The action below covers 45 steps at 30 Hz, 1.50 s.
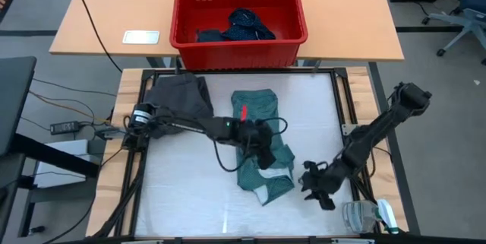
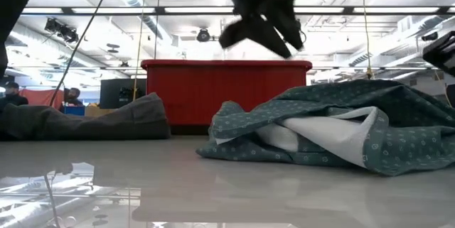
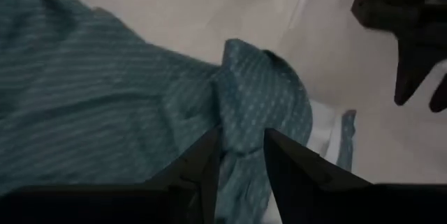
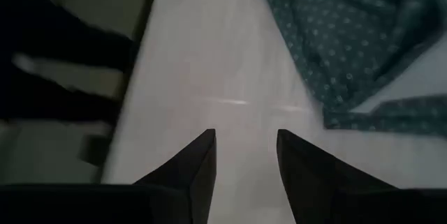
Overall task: Fold laundry
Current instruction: Fold the dark green polo
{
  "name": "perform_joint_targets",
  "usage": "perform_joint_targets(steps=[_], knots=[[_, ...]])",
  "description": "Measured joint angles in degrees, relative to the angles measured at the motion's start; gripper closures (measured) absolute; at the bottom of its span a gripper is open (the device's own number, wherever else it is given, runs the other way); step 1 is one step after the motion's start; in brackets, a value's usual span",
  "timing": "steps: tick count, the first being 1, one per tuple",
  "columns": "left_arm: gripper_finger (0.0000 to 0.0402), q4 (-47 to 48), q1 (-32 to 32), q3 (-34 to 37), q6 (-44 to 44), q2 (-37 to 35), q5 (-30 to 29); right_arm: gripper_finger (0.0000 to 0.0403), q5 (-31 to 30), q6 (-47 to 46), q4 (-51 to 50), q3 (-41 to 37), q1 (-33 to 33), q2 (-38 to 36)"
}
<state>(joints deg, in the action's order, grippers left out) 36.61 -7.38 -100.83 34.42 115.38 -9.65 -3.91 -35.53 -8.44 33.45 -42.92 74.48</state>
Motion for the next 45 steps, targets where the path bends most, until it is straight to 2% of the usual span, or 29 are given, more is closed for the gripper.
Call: perform_joint_targets(steps=[5,8,10,15,20,24,28,36,39,43,45], knots=[[0.0285,22.25,-4.17,-7.13,-6.83,-0.11,-0.66,0.0242,-7.39,9.36,2.49,0.89,-2.32,6.26],[0.0285,26.36,-10.06,-5.58,-11.53,-0.15,-1.12,0.0241,-10.31,14.25,2.84,1.62,-2.77,7.85],[0.0285,23.81,-13.44,-3.75,-13.59,-0.03,-0.59,0.0242,-11.61,17.98,3.25,1.85,-2.77,9.01],[0.0285,5.6,-18.42,1.01,-19.7,-0.05,-1.24,0.0245,-11.83,25.34,4.91,1.85,-1.29,12.73],[0.0285,-12.63,-20.09,7.66,-28.22,0.57,-1.2,0.0247,-11.64,31.02,6.98,1.9,0.07,16.22],[0.0285,-15.06,-19.99,10.57,-30.51,1.64,-1.29,0.0255,-11.24,31.6,6.79,1.89,0.7,15.58],[0.0285,-15.97,-19.63,10.44,-31.03,2.67,-1.29,0.0277,-12.05,31.71,6.79,1.86,1.23,13.75],[0.0285,-22.8,-19.14,10.44,-38.57,7.1,-1.1,0.0313,-11.1,32.79,7.16,1.84,3.26,13.52],[0.0285,-23.23,-18.74,10.53,-39.66,9.37,0.96,0.0337,-10.49,31.54,7.93,1.84,4.06,13.52],[0.0285,-23.71,-18.24,10.51,-41.43,11.31,3.45,0.0389,-9.03,28.25,8.92,1.84,4.51,13.52],[0.0285,-23.55,-17.91,10.51,-42.46,12.01,3.52,0.0394,-8.61,27.55,9.46,1.84,4.51,13.52]])
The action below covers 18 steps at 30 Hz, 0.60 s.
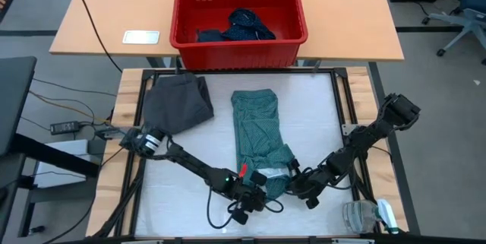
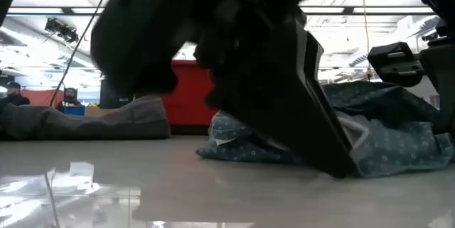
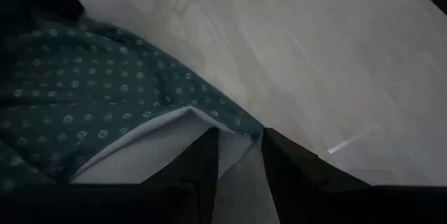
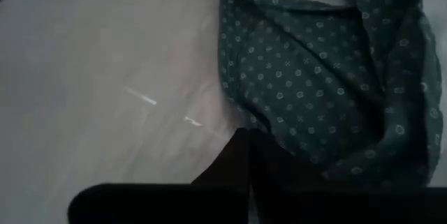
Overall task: Fold laundry
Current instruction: Fold the dark green polo
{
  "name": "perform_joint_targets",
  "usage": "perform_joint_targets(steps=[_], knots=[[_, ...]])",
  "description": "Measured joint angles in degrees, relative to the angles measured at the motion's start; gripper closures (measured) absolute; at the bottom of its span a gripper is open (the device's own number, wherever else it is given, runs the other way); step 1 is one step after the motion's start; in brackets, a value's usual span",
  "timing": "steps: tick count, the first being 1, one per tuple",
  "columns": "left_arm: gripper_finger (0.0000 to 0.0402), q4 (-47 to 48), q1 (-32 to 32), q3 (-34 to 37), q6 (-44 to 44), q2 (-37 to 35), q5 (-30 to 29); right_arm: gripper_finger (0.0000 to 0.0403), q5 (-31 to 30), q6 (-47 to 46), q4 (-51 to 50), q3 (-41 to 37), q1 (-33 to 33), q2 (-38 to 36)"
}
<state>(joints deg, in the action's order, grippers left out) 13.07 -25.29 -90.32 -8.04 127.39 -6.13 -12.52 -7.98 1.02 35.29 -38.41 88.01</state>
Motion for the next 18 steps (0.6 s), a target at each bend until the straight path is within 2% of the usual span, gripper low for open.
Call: perform_joint_targets(steps=[5,7,9,11,18], knots=[[0.0297,0.72,0.88,-0.54,0.9,0.16,0.04,0.0397,0.55,-4.3,0.38,-0.02,-0.02,-0.57],[0.0324,3.8,1.05,-2.39,1.97,0.03,-0.24,0.0398,0.6,-5.58,0.63,-0.02,-0.02,-1.69],[0.0368,6.96,1.36,-4.83,2.74,-0.12,-0.27,0.0399,0.62,-6.79,0.63,-0.02,-0.02,-3.34],[0.0391,10.82,1.65,-7.79,4.09,-0.15,-0.25,0.04,0.34,-7.78,0.63,-0.02,-0.02,-5.43],[0.0399,26.07,3.12,-23.73,4.01,-0.74,-3.86,0.0401,-7.64,-10.03,-1.6,-0.02,2.22,-14.93]])
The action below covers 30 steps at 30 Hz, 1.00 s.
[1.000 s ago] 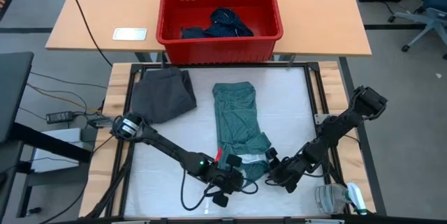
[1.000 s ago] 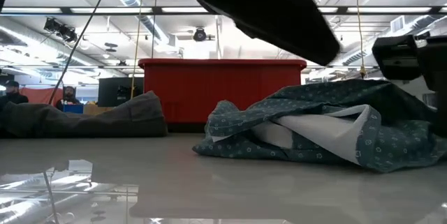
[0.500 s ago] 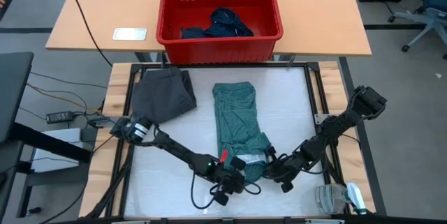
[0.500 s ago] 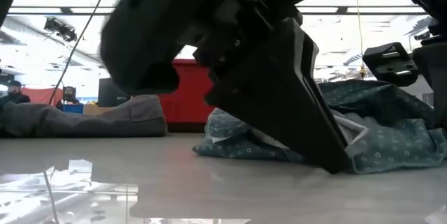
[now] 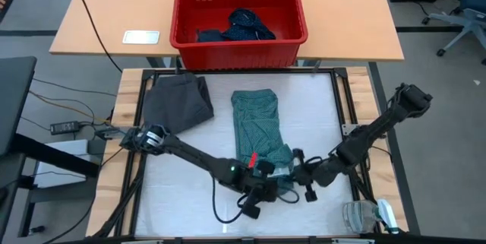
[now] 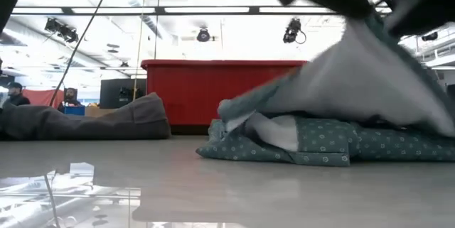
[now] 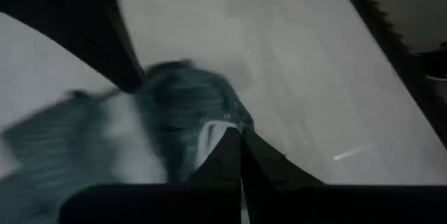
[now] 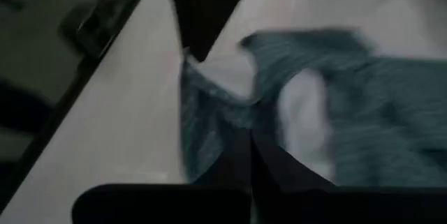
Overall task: Fold laundry
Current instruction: Fold the dark green polo
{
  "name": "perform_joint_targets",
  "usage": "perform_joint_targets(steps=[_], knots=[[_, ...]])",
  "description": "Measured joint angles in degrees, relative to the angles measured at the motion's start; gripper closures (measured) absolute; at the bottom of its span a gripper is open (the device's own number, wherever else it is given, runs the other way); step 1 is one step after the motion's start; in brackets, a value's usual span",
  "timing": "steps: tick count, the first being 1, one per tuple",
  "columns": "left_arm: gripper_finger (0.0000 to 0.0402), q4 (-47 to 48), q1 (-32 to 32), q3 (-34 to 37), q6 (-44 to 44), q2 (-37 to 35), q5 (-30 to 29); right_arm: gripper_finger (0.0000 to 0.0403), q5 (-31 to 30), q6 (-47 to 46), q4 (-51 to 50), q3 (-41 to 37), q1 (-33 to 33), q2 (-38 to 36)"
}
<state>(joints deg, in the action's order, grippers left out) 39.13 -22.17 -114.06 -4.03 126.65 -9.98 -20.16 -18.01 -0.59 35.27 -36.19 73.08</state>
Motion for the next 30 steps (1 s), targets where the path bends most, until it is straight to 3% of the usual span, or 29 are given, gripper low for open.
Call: perform_joint_targets(steps=[6,9,15,18,26,28,30], knots=[[0.04,17.84,4.54,-14.08,1.87,-0.04,-8.47,0.0391,-7.86,-0.04,-3.58,0.0,3.83,-8.51],[0.0401,24.99,7.98,-18.51,4.46,-0.28,-9.84,0.039,-11.22,-0.33,-4.35,0.0,5.96,-12.23],[0.0401,34.24,16.31,-19.14,10.08,-0.07,-10.17,0.0399,-12.09,-0.51,-4.58,0.0,10.44,-16.55],[0.0401,36.69,20.65,-18.75,11.86,-0.07,-13.24,0.0398,-11.88,-2.13,-6.39,0.0,11.61,-17.05],[0.0401,36.48,33.17,-18.7,12.49,1.23,-14.94,0.0396,-7.23,-10.96,-15.38,0.0,14.55,-13.95],[0.0401,36.08,36.14,-18.69,13.04,2.28,-13.15,0.0395,-5.56,-12.16,-15.42,0.0,15.14,-12.56],[0.0397,35.64,38.93,-18.69,13.65,3.18,-7.78,0.0393,-3.66,-12.27,-15.1,0.0,15.76,-11.06]])
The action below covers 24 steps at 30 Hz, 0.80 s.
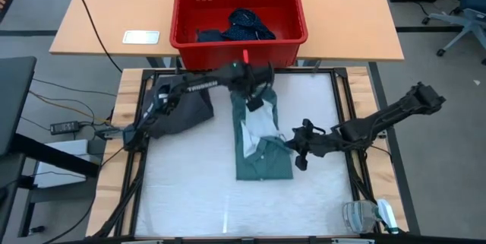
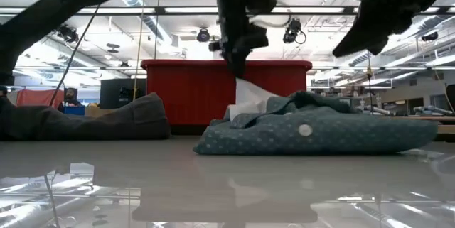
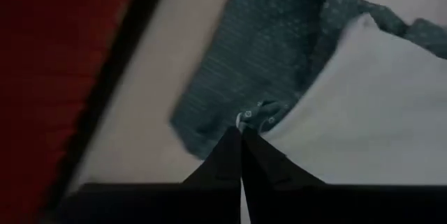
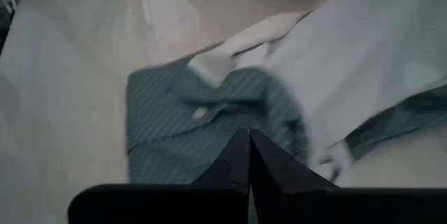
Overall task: Fold laundry
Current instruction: Fold the dark green polo
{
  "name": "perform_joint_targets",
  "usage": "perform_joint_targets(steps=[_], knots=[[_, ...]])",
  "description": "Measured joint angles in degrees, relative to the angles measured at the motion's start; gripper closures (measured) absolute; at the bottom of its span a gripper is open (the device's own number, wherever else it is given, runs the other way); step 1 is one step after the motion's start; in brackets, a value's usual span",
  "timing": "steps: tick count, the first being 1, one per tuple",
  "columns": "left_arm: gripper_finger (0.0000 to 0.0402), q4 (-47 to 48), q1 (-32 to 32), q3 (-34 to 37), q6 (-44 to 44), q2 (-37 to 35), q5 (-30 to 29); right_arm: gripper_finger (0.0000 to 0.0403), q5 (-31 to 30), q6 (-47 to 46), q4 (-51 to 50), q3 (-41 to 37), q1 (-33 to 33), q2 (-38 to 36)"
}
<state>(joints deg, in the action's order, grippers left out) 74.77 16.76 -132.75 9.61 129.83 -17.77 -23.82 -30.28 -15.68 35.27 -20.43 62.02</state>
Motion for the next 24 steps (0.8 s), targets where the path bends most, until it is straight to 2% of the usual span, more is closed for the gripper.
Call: perform_joint_targets(steps=[3,5,11,17,21,24], knots=[[0.0377,1.45,2.85,0.0,0.33,1.12,9.7,0.0382,2.16,-0.21,0.51,0.0,1.11,2.42],[0.0357,3.37,3.43,0.02,-0.25,1.55,12.6,0.0366,3.3,-0.22,0.5,0.0,1.86,4.14],[0.0288,9.63,3.19,0.02,-1.71,0.86,9.69,0.0294,5.86,-1.29,0.19,0.0,3.3,7.03],[0.0241,15.15,1.74,0.0,-1.67,-2.16,8.85,0.0231,5.64,-3.76,-6.32,0.0,3.37,7.22],[0.0233,14.39,-0.56,0.02,-2.31,-2.35,9.04,0.0212,5.8,-1.4,-6.81,-0.94,4.23,9.17],[0.0235,10.98,-2.13,0.02,-4.04,-2.57,11.93,0.0219,7.02,2.0,-5.86,-1.11,6.57,11.17]])
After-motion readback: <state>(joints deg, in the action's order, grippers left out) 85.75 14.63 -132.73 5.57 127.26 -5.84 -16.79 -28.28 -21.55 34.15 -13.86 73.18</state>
